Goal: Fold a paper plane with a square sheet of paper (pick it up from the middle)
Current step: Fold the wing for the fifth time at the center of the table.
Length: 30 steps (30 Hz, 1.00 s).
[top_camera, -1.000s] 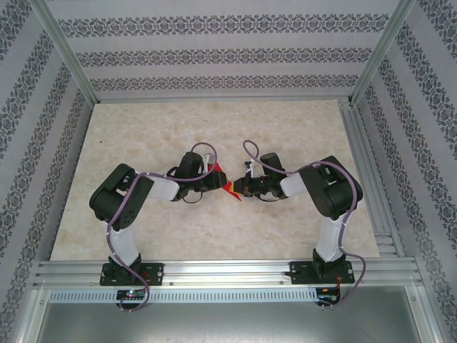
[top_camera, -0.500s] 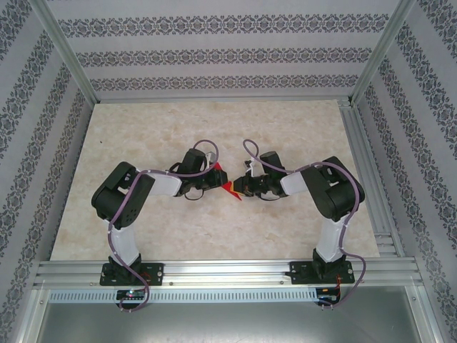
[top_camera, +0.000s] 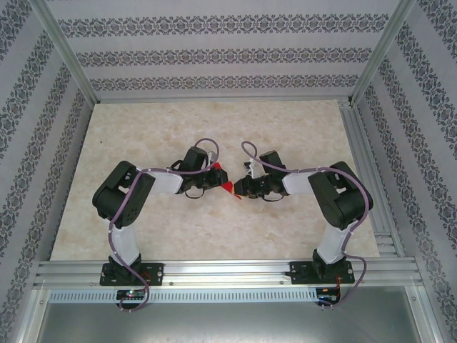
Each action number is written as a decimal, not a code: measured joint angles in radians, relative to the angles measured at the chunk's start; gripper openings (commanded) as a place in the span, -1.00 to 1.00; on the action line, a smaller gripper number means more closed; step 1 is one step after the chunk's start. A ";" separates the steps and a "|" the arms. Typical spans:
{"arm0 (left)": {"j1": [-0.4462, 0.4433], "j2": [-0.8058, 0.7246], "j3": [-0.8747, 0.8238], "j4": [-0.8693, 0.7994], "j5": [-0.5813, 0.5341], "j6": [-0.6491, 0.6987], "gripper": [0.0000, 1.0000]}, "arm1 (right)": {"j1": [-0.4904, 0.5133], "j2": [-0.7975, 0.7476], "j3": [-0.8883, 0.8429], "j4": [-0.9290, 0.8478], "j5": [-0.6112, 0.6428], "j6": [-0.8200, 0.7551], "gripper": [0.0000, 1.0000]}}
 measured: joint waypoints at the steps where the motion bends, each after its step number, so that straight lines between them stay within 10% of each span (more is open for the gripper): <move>1: 0.000 0.000 0.000 -0.001 0.000 0.000 -0.37 | 0.001 0.000 0.008 -0.010 0.001 -0.008 -0.54; 16: 0.000 0.002 0.010 -0.020 0.000 0.000 -0.38 | 0.007 0.013 0.028 -0.065 0.055 -0.049 -0.86; 30: 0.000 0.008 0.023 -0.039 0.000 0.000 -0.40 | 0.025 -0.150 0.045 -0.198 0.175 -0.069 -0.57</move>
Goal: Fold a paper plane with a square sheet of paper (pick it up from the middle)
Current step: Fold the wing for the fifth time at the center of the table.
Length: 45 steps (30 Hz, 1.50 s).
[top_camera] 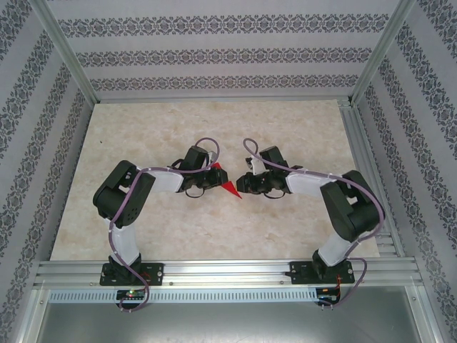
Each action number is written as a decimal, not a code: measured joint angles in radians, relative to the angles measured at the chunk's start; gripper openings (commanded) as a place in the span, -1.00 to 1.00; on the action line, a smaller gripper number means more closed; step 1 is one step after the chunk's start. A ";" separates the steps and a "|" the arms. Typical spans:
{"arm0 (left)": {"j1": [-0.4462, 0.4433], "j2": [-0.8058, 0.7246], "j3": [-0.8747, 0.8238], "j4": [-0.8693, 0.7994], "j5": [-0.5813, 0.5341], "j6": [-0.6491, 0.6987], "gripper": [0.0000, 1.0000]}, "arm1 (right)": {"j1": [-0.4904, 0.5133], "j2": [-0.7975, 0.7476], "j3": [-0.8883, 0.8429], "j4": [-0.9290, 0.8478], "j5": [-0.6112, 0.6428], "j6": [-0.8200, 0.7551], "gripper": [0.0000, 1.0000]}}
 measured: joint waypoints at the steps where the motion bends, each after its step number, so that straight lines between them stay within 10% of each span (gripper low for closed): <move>1: 0.000 0.001 0.003 -0.005 -0.001 0.000 -0.41 | 0.013 -0.013 0.015 -0.014 0.016 -0.008 -0.60; 45: 0.001 0.024 0.079 -0.143 -0.018 -0.007 -0.50 | 0.090 0.158 0.150 -0.197 0.125 -0.070 -0.80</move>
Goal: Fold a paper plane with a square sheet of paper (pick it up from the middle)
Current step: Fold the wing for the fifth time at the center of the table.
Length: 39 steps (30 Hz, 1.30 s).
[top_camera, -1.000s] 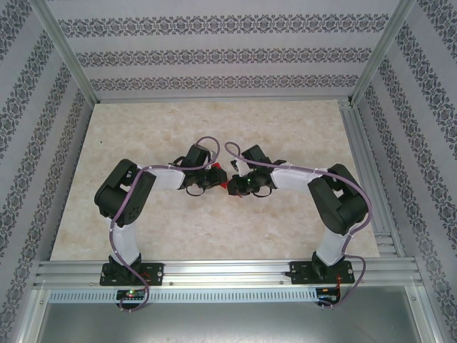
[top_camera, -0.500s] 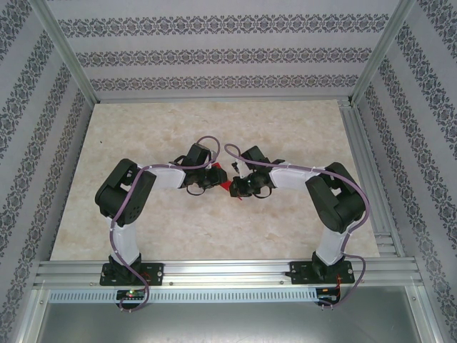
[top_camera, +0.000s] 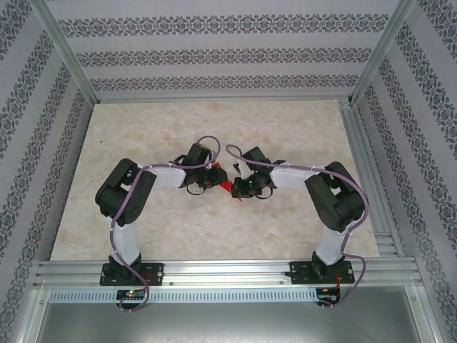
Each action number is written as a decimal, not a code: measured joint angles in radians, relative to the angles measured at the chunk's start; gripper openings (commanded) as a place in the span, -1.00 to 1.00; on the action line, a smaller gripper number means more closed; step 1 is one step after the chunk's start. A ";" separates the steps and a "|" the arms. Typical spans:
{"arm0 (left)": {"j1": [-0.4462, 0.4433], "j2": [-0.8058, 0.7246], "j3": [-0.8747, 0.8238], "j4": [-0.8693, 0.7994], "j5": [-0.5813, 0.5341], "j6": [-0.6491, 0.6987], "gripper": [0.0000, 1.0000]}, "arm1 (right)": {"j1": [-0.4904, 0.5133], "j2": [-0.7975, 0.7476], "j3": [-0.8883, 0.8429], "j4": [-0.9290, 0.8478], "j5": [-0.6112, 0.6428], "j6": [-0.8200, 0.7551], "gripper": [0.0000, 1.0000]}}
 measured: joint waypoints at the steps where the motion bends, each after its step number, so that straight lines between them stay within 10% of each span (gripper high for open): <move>1: 0.000 0.000 0.000 0.000 0.000 0.000 -0.50 | 0.000 0.001 0.000 0.001 0.000 0.000 -0.80; 39: 0.000 0.005 0.016 -0.026 -0.001 0.000 -0.50 | -0.033 -0.052 -0.066 0.035 -0.045 0.010 -0.79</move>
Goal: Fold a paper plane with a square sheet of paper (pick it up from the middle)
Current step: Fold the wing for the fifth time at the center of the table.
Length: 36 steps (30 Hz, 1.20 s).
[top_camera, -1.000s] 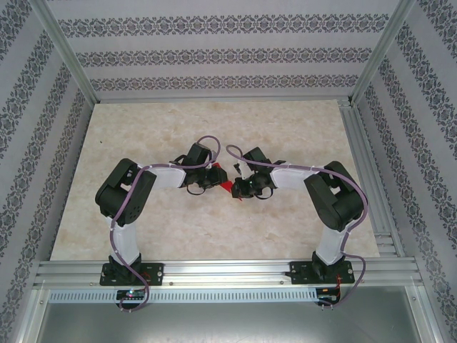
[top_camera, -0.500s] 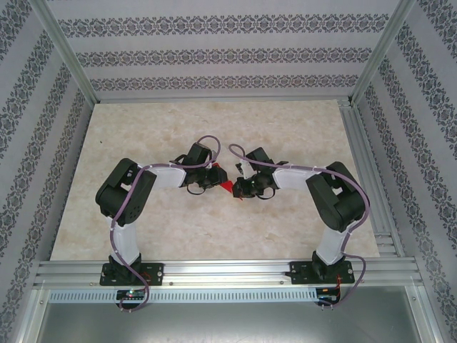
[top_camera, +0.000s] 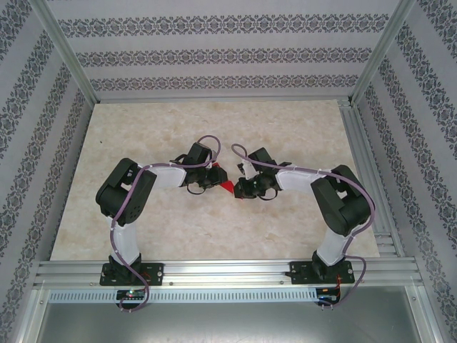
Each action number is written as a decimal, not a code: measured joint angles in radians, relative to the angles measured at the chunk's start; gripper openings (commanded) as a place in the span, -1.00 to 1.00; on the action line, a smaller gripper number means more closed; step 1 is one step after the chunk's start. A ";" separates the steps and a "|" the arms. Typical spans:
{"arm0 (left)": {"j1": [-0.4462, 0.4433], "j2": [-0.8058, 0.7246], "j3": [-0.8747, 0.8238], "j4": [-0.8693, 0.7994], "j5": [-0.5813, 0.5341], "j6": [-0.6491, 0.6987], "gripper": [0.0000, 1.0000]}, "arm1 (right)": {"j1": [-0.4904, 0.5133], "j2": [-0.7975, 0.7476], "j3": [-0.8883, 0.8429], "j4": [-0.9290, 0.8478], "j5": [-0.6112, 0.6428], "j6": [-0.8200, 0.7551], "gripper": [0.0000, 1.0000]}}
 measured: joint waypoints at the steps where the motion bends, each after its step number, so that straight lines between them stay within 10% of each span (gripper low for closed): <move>1: 0.000 0.000 0.000 0.000 0.000 0.000 -0.50 | -0.006 0.007 -0.008 0.000 0.000 0.000 -0.80; 18: 0.000 0.002 0.006 -0.009 0.000 0.000 -0.50 | -0.034 -0.149 -0.045 0.060 -0.001 0.109 -0.70; 36: 0.000 0.004 0.014 -0.019 0.000 0.000 -0.50 | 0.014 0.073 0.043 0.099 -0.001 0.157 -0.69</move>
